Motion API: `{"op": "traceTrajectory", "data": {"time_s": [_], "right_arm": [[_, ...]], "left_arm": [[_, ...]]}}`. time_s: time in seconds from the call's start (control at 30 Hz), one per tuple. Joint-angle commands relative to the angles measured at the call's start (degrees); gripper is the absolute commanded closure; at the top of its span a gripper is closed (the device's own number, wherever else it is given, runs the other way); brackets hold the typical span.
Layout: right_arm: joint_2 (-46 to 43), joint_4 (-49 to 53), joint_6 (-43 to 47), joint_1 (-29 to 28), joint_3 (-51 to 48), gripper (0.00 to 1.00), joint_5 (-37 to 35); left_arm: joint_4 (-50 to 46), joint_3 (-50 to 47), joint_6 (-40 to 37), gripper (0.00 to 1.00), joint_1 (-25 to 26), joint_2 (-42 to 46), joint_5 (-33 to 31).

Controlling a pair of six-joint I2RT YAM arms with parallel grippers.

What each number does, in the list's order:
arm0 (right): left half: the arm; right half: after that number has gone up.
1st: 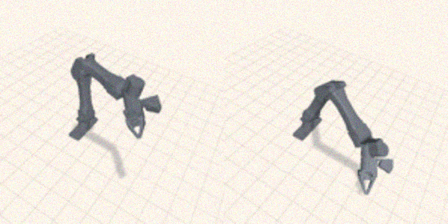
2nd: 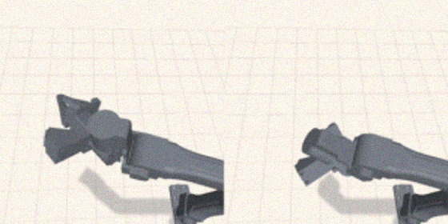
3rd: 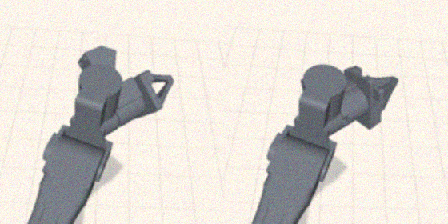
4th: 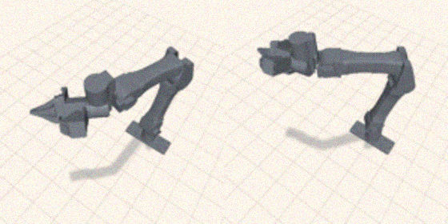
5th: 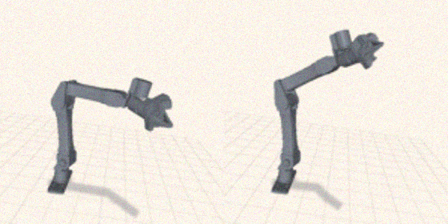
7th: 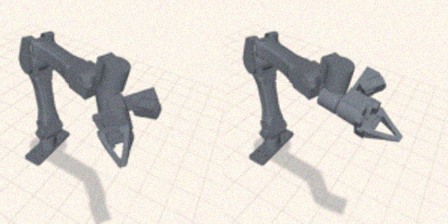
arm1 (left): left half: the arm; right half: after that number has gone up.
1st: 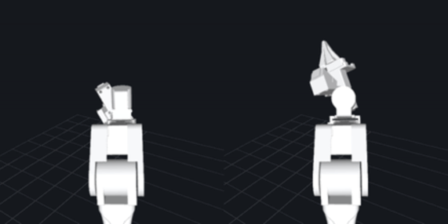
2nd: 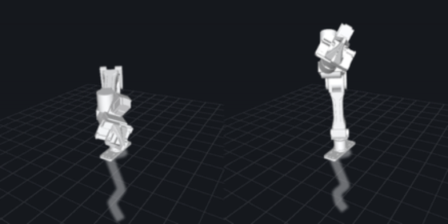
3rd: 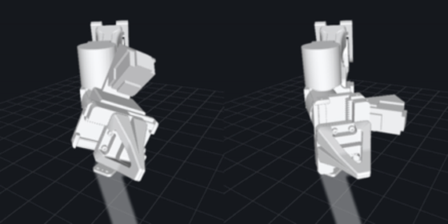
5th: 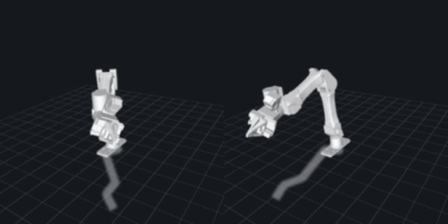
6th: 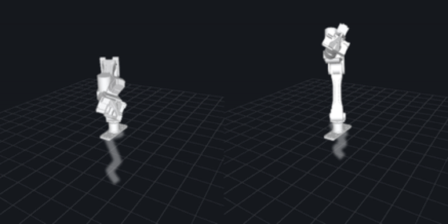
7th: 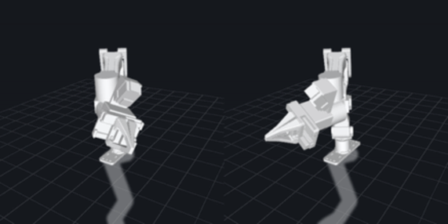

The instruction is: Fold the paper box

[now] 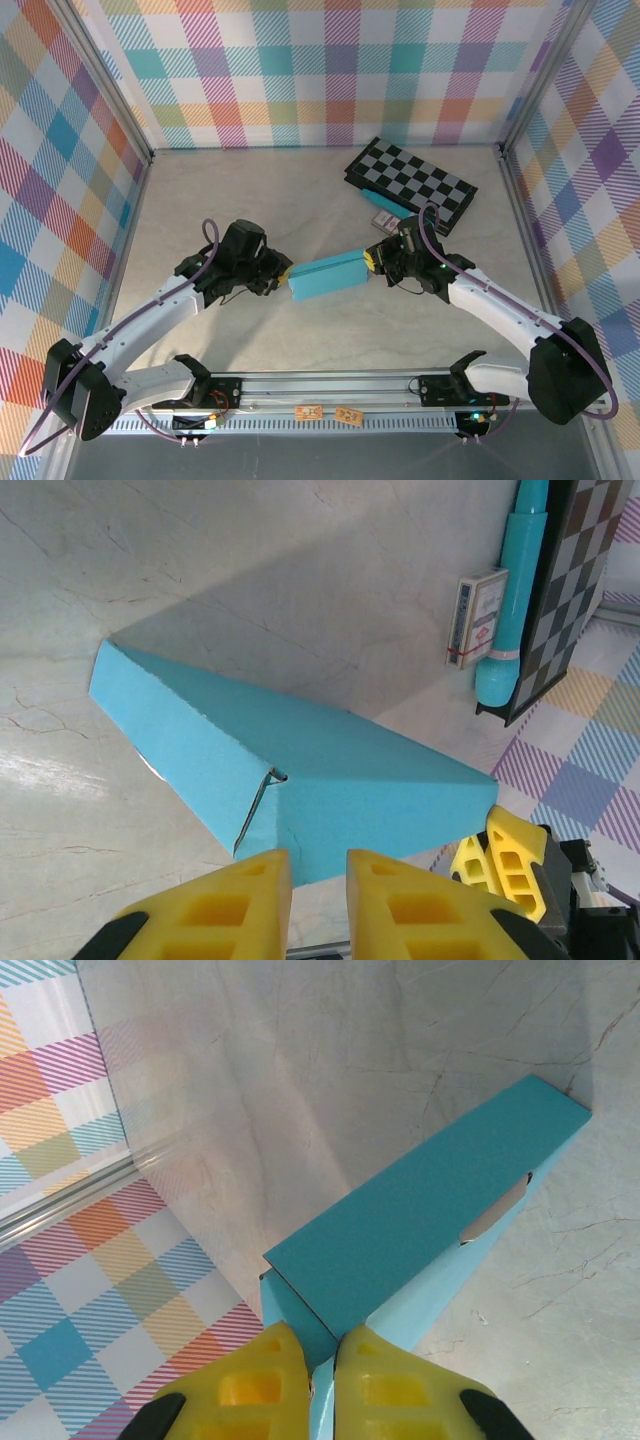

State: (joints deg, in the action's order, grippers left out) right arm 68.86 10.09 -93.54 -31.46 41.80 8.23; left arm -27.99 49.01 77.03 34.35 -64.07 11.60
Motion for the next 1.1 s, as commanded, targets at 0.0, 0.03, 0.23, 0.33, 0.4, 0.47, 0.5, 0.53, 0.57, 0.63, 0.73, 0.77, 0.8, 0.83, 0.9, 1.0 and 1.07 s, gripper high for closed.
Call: {"op": "traceTrajectory", "data": {"time_s": [0.0, 0.03, 0.23, 0.33, 0.4, 0.47, 0.5, 0.53, 0.57, 0.63, 0.73, 0.77, 0.8, 0.83, 0.9, 1.0, 1.07], "right_arm": [[3.3, 11.5, 0.8, -0.4, -2.3, 0.90, -0.1], [3.2, 11.6, 0.8, -0.4, -2.3, 0.90, -0.1], [3.1, 11.7, 0.7, -0.4, -2.3, 0.90, -0.2], [2.9, 11.7, 0.7, -0.4, -2.4, 0.90, -0.2], [2.9, 11.8, 0.7, -0.4, -2.4, 0.90, -0.3], [3.1, 11.7, 0.7, -0.4, -2.4, 0.90, -0.2], [3.0, 11.7, 0.7, -0.4, -2.5, 0.90, -0.2], [3.0, 11.6, 0.7, -0.4, -2.5, 0.90, -0.2], [3.0, 11.6, 0.7, -0.3, -2.5, 0.90, -0.2], [3.0, 11.6, 0.6, -0.3, -2.5, 0.90, -0.2], [2.9, 11.6, 0.7, -0.4, -2.6, 0.90, -0.2], [2.8, 11.6, 0.6, -0.3, -2.6, 0.90, -0.2], [2.7, 11.7, 0.7, -0.4, -2.7, 0.90, -0.2], [2.7, 11.7, 0.6, -0.4, -2.7, 0.90, -0.2], [2.6, 11.7, 0.6, -0.4, -2.8, 0.90, -0.2], [2.7, 11.6, 0.6, -0.4, -2.8, 0.90, -0.3], [2.8, 11.5, 0.5, -0.4, -2.8, 0.90, -0.3]], "left_arm": [[-3.7, 0.5, -1.2, 0.79, -0.7, 0.0, 1.6], [-3.6, 0.4, -1.3, 0.80, -0.8, -0.1, 1.7], [-9.5, 3.3, -5.9, 0.75, -2.3, -0.4, -0.1], [-8.1, 2.9, -5.9, 0.75, -2.7, -0.4, 0.9], [-7.2, 3.0, -5.8, 0.75, -2.7, -1.1, 1.8], [-6.3, 3.2, -5.6, 0.77, -2.7, -1.5, 2.4], [-5.9, 3.2, -5.4, 0.77, -2.7, -1.7, 2.6], [-5.6, 3.1, -5.2, 0.78, -2.7, -1.6, 2.8], [-5.5, 3.1, -5.2, 0.78, -2.7, -1.7, 3.0], [-5.5, 2.8, -5.0, 0.79, -2.7, -1.8, 3.3], [-4.0, 1.7, -4.3, 0.80, -2.7, -1.4, 3.5], [-3.3, 1.5, -3.9, 0.80, -2.7, -1.3, 3.7], [-2.8, 1.5, -3.7, 0.81, -2.6, -1.4, 3.7], [-2.5, 1.5, -3.5, 0.81, -2.5, -1.5, 3.7], [-2.3, 1.7, -3.4, 0.81, -2.4, -1.5, 3.8], [-2.8, 1.5, -3.4, 0.82, -2.2, -1.7, 4.0], [-2.6, 0.8, -3.2, 0.83, -2.1, -1.6, 4.0]]}}
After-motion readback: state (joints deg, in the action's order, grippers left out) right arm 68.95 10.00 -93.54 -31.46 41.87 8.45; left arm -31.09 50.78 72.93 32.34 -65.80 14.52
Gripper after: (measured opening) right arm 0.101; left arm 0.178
